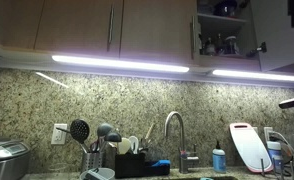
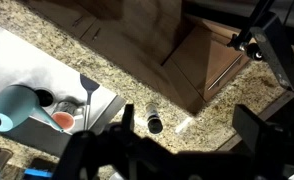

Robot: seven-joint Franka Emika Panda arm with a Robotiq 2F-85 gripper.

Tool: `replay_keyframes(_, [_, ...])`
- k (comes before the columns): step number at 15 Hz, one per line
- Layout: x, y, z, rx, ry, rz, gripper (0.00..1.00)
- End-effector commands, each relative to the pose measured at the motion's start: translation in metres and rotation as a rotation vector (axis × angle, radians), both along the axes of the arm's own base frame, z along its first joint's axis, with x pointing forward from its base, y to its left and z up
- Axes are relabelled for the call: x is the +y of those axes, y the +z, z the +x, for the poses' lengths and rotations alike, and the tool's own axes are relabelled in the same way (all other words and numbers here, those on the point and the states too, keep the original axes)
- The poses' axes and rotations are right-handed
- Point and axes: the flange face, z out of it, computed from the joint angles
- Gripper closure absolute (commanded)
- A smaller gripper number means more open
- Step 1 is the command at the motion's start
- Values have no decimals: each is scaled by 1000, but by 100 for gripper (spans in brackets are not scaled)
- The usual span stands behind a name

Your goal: Open the left door of the rightmost cabinet

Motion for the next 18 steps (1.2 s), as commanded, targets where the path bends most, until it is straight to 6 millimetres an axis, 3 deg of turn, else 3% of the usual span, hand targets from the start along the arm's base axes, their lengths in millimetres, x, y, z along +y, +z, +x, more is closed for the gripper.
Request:
replay_keyframes(1, [0, 0, 0, 0, 0, -1, 0])
replay_keyframes(6, [0, 9, 3, -74, -22, 6, 0])
replay_keyframes(13, [-5, 73, -7, -422, -71, 101, 0])
replay_keyframes(18, [-31, 112, -9, -543, -140, 146, 0])
